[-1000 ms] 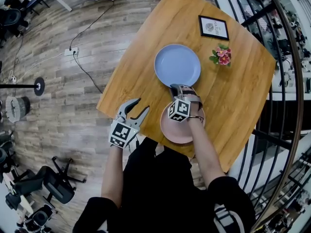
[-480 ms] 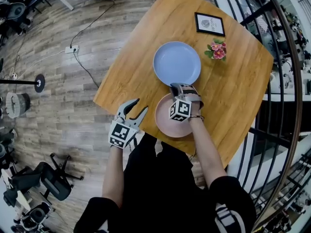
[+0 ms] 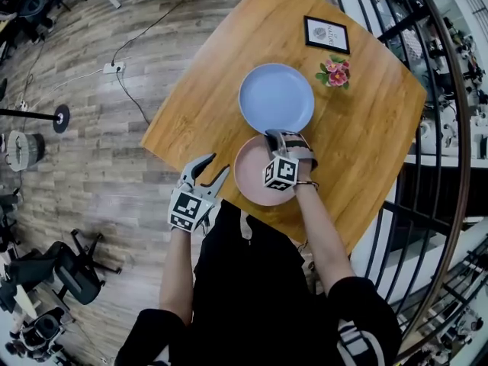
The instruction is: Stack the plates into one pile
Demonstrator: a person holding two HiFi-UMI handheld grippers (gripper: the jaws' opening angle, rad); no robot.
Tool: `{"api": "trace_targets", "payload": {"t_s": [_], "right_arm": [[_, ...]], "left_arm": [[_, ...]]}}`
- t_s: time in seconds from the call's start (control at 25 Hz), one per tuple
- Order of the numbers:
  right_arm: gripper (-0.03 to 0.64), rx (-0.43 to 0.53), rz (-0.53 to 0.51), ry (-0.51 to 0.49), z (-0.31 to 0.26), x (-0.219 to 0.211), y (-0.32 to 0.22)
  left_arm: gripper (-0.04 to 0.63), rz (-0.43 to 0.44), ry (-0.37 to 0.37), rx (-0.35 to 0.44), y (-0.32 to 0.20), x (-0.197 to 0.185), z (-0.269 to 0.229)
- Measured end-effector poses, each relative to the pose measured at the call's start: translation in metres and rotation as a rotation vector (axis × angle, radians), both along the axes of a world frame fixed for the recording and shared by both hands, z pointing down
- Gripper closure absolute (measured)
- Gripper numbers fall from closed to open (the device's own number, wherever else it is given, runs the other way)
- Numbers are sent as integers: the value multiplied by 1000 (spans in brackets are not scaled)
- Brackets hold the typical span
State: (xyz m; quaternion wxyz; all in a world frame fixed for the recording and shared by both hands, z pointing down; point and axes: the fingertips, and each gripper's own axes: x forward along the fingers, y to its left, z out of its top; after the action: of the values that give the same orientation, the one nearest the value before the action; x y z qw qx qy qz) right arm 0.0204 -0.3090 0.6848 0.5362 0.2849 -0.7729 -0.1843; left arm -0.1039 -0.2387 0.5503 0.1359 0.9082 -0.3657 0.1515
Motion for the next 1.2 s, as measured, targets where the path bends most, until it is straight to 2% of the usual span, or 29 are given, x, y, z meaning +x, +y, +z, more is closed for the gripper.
{"api": "trace_targets", "payload": {"t_s": [0.52,1.2], "right_arm": [[592,4,-82,-4,-5,-2,46],[591,11,-174,7,4,-4,119]], "left_arm": [[407,-94,-15,19,49,-2,-7],[407,-140,-21,31,103,13,-3]]}}
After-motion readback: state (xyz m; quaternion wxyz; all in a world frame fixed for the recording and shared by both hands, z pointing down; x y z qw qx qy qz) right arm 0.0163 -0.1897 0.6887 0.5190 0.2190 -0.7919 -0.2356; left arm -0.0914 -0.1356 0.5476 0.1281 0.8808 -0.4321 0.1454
